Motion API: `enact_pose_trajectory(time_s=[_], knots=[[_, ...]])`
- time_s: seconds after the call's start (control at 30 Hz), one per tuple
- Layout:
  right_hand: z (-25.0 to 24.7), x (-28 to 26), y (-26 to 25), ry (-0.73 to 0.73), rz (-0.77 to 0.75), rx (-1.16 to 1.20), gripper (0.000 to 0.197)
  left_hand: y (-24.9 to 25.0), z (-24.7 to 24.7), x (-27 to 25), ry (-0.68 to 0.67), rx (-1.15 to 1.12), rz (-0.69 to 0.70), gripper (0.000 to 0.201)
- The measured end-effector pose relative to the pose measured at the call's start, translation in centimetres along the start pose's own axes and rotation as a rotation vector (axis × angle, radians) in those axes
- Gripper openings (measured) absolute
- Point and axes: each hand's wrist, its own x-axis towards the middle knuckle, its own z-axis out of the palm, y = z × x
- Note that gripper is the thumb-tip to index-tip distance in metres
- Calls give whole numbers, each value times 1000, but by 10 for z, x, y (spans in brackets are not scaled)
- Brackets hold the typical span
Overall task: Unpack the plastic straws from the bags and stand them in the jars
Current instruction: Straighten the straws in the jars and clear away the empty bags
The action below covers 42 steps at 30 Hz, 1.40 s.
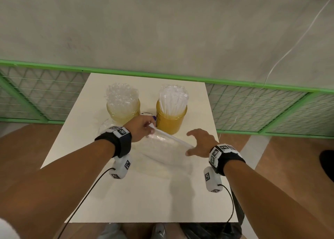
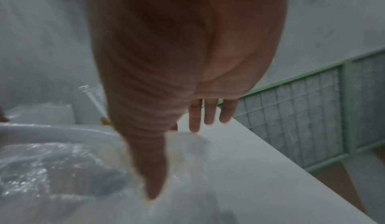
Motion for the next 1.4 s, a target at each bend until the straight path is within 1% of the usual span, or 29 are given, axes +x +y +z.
enact_pose_trajectory(time_s=[0.03, 0.07, 0.1, 0.13, 0.17, 0.2, 0.23, 0.27, 0.33, 0.43, 0.5, 0.57, 0.6, 0.67, 0.7, 0.73, 0.8, 0.83, 0.87, 0.9, 0.93, 1.0, 1.03, 1.07, 1.1, 1.13, 1.27, 1.33, 1.4], knots=[[-3, 1, -9, -23, -47, 95, 90, 9, 1, 4, -32, 16, 36, 21], [-6, 2, -19, -55, -92, 201, 87, 17, 3, 8, -57, 25, 67, 20], [-8, 4, -26, -78, -139, 301, 74, 26, 4, 11, -73, 24, 82, 16], [-9, 6, -32, -79, -184, 382, 52, 35, 4, 14, -76, 9, 91, 12], [-11, 6, -36, -65, -209, 454, 29, 41, 4, 17, -68, -15, 87, 17], [-12, 6, -39, -54, -217, 538, 14, 43, 2, 19, -69, -46, 53, 30], [-13, 5, -40, -44, -201, 624, 10, 46, -1, 19, -62, -76, 11, 46], [-13, 3, -38, -41, -171, 714, 11, 42, -3, 20, -56, -88, -43, 60], [-13, 1, -31, -29, -121, 888, 10, 30, -7, 18, -32, -116, -120, 76], [-10, 2, -22, 28, -56, 1107, 10, 6, -2, 12, 55, -230, -201, 88], [-9, 2, -22, 60, -35, 1233, 10, -2, 6, 7, 6, -249, -252, 92], [-7, 3, -26, 63, -31, 1329, 10, -1, 17, 6, -108, -234, -260, 89], [-5, 4, -30, 60, -29, 1361, 10, 4, 22, 5, -143, -231, -245, 81], [-3, 6, -36, 53, -27, 1405, 10, 9, 31, 8, -132, -224, -203, 59], [-2, 6, -38, 52, -27, 1423, 9, 10, 34, 10, -97, -216, -184, 56], [-2, 6, -39, 50, -25, 1441, 9, 10, 36, 12, -60, -220, -182, 62], [-4, 4, -39, 43, -22, 1478, 10, 1, 37, 18, -6, -250, -209, 93], [-5, 3, -37, 32, -18, 1491, 12, -2, 37, 21, -4, -271, -225, 108], [-6, 1, -37, 17, -14, 1493, 14, -7, 37, 23, -28, -293, -235, 118], [-7, 1, -36, 4, -15, 1489, 16, -7, 36, 24, -61, -307, -238, 117], [-7, 1, -35, -5, -14, 1481, 18, 0, 32, 19, -83, -317, -229, 105], [-7, 1, -34, -2, 0, 1470, 23, 8, 29, 15, -91, -323, -209, 59], [-7, 2, -34, 5, 5, 1468, 26, 11, 29, 14, -66, -341, -208, 40], [-7, 2, -33, 10, 8, 1467, 28, 11, 29, 13, -40, -373, -206, 27], [-7, 2, -33, 7, 11, 1460, 30, 12, 29, 11, -20, -407, -204, 20], [-8, 1, -32, -7, 18, 1430, 31, 13, 28, 10, -4, -439, -195, 16], [-4, -2, -23, -80, 28, 1180, 24, 7, 23, 6, 40, -491, -198, 20], [0, -2, -19, -43, 23, 1110, 20, 5, 22, 2, -5, -477, -220, 13], [2, -1, -17, -19, 12, 1132, 20, 1, 24, 0, -96, -416, -245, 7]])
